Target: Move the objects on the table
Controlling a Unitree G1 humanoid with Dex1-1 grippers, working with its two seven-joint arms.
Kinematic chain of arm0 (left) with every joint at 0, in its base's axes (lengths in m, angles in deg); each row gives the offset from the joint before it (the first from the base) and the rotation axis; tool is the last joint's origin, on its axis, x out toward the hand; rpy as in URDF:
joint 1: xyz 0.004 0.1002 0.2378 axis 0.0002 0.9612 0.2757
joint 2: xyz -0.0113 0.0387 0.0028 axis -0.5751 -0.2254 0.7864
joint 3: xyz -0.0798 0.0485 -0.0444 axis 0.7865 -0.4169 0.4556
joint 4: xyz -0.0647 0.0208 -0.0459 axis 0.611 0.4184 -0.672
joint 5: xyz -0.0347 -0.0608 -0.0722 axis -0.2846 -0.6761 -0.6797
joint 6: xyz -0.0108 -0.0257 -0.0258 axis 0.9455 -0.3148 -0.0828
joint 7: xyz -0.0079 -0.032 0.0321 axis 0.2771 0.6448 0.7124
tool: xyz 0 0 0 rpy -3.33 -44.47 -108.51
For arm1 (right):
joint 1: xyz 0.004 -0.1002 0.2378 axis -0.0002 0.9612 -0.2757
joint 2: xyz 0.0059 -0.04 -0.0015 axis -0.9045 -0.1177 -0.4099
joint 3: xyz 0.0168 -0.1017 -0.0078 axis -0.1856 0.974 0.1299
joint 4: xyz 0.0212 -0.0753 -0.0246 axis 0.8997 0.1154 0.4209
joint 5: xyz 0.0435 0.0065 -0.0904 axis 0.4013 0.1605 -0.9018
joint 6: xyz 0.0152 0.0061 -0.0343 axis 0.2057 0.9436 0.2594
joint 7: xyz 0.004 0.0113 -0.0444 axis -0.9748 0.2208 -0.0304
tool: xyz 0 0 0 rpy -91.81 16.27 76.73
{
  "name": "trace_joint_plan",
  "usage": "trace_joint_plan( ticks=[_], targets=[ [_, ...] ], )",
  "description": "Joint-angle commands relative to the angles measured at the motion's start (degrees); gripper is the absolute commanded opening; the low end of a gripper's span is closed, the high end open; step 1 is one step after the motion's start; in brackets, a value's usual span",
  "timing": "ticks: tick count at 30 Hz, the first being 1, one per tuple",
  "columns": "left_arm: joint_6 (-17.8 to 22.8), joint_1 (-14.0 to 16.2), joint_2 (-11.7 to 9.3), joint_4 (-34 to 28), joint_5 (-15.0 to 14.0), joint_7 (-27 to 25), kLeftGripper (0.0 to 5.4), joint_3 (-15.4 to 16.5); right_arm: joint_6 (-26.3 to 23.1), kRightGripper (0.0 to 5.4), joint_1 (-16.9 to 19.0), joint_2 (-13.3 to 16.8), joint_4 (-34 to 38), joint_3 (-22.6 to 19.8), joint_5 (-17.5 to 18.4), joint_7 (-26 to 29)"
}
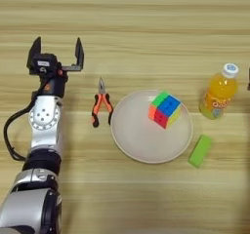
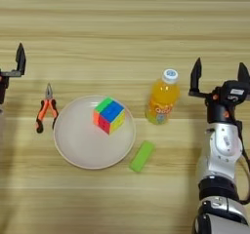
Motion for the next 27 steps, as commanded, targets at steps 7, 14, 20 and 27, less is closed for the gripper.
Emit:
trace_joint_plan(
  ticks=[7,14,20,27],
  targets=[
    [0.74,-1.16,0.12,0.91,-0.03,0.07,5.4,0.03,0.31,5.37,-1.8,0.59,-1.12,-0.13,0.44,0.25],
    [0.65,-1.17,0.13,0.95,-0.01,0.1,5.4,0.02,0.38,5.37,-1.81,0.63,-1.1,-0.14,0.46,0.25],
    [0.63,-1.03,0.19,0.76,0.1,0.22,5.4,-0.03,0.89,5.37,-1.54,0.53,-0.21,-0.43,1.13,0.48],
    [0.97,-0.52,0.49,-0.09,0.2,0.41,5.4,-0.26,2.67,5.37,0.9,-0.01,10.97,-0.94,5.68,1.55]
  ],
)
